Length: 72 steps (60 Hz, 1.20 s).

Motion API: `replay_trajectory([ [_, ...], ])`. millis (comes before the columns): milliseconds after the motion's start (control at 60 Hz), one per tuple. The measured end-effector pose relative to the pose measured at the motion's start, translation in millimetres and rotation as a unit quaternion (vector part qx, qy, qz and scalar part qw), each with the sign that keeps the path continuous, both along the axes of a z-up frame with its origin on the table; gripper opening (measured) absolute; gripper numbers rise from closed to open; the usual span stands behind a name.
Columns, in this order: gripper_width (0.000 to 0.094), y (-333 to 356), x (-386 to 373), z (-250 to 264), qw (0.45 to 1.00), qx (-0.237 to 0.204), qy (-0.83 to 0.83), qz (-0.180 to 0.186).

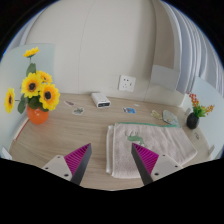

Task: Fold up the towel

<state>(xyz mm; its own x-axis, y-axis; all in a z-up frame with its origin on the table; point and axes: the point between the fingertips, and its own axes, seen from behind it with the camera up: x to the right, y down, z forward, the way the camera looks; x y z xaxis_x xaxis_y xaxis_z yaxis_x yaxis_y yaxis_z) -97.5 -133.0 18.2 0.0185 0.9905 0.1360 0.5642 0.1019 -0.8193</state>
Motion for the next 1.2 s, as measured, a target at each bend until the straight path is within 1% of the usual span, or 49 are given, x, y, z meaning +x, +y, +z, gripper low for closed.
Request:
replay_trajectory([
  [150,0.0847,9,-21,-25,1.0,0.0,-0.018,0.0],
  [183,0.0829,8,-24,-24,1.0,-0.007,-0.01,0.001],
  [217,0.0787,8,-24,-26,1.0,-0.011,-0.01,0.001],
  [283,0.0622,6,-25,-28,1.0,-0.008,-0.01,0.007],
  [333,0.036,4,-26,-30,1.0,0.005,-0.016,0.016],
  [350,0.0302,4,-25,-30,1.0,0.011,-0.019,0.016],
  [383,0.0089,11,-23,-30,0.999,0.032,-0.025,0.008],
  [433,0.0035,10,-18,-30,0.997,0.062,-0.037,0.011],
  [467,0.0032,5,-13,-30,0.996,0.072,-0.049,0.017],
  [483,0.0028,0,-10,-30,0.996,0.066,-0.052,0.023],
  [500,0.0027,-6,-7,-29,0.997,0.055,-0.056,0.028],
  [550,0.0021,-33,5,-26,0.997,-0.006,-0.071,0.04],
  [600,0.0021,-50,19,-17,0.994,-0.041,-0.089,0.046],
  [700,0.0021,-67,27,37,0.994,-0.077,-0.057,0.049],
  [767,0.0022,-70,28,77,0.991,-0.118,-0.038,0.045],
  [800,0.0023,-64,26,96,0.99,-0.13,-0.027,0.042],
  [850,0.0023,-48,20,118,0.991,-0.133,-0.012,0.032],
  [900,0.0024,-28,15,133,0.989,-0.145,-0.001,0.021],
  [1000,0.0027,29,4,141,0.99,-0.138,0.012,0.004],
  [1067,0.0026,64,-2,125,0.992,-0.128,0.0,-0.009],
  [1150,0.0026,106,-7,96,0.995,-0.097,-0.006,-0.021],
  [1200,0.0027,122,-10,77,0.996,-0.087,-0.013,-0.023],
])
